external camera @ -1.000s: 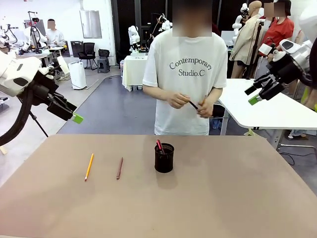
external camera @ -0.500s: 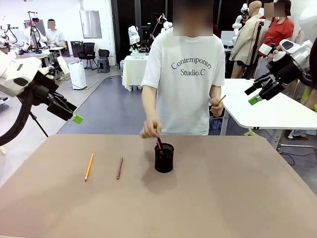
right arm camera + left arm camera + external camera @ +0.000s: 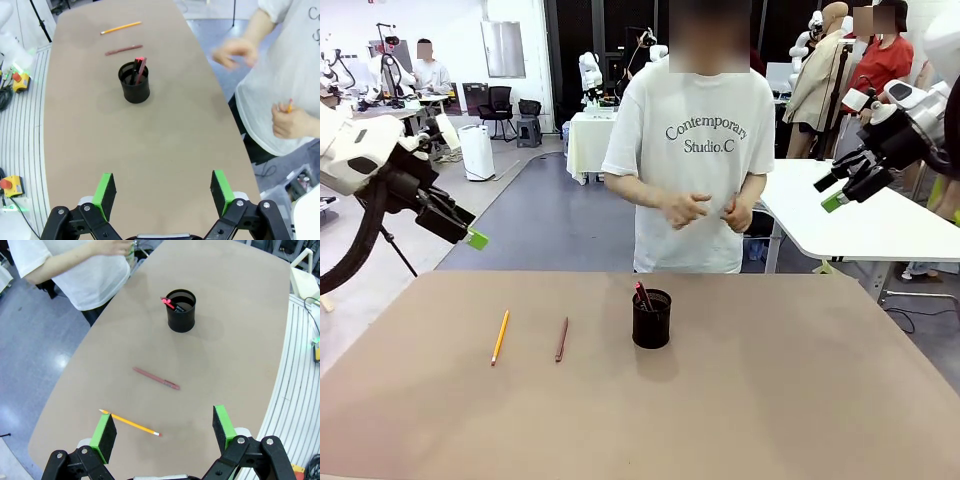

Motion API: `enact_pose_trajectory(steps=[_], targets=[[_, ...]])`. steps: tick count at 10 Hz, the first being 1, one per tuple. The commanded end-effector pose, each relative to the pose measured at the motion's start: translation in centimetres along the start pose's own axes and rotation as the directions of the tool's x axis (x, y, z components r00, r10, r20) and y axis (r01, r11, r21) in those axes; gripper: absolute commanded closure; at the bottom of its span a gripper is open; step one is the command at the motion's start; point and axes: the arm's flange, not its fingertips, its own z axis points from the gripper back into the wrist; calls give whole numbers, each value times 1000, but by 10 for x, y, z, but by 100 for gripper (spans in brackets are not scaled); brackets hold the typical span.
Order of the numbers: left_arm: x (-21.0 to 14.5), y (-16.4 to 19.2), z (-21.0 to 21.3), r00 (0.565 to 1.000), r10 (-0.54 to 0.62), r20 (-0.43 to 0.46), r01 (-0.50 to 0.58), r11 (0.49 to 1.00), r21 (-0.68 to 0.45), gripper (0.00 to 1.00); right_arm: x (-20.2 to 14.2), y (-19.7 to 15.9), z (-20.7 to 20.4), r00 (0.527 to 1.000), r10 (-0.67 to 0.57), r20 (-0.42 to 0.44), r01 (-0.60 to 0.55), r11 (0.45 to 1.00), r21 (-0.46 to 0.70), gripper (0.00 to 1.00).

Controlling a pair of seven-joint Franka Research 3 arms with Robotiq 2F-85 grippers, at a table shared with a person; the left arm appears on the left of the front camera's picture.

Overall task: Place the pens into the pen holder.
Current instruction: Pick up a writing instrument from the table and place it into the Pen holder.

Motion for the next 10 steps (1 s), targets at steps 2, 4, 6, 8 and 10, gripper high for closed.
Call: enact_pose_trajectory(steps=[2, 4, 6, 8, 10], targets=[[27, -14, -3, 989, 40, -145, -39, 999, 13, 0, 1, 1, 2, 1000, 2, -8, -2, 1000, 3, 0], [33, -12, -9, 961, 150, -231, -124, 985, 120, 0, 1, 1, 2, 1000, 2, -8, -2, 1000, 3, 0], [33, -7, -23, 873, 351, -339, -280, 929, 242, 0, 1, 1, 2, 1000, 2, -8, -2, 1000, 3, 0], [30, -3, -37, 831, 410, -375, -313, 903, 293, 0, 1, 1, 2, 1000, 2, -8, -2, 1000, 3, 0], [25, -1, -38, 862, 370, -346, -308, 925, 223, 0, 1, 1, 2, 1000, 2, -8, -2, 1000, 3, 0]])
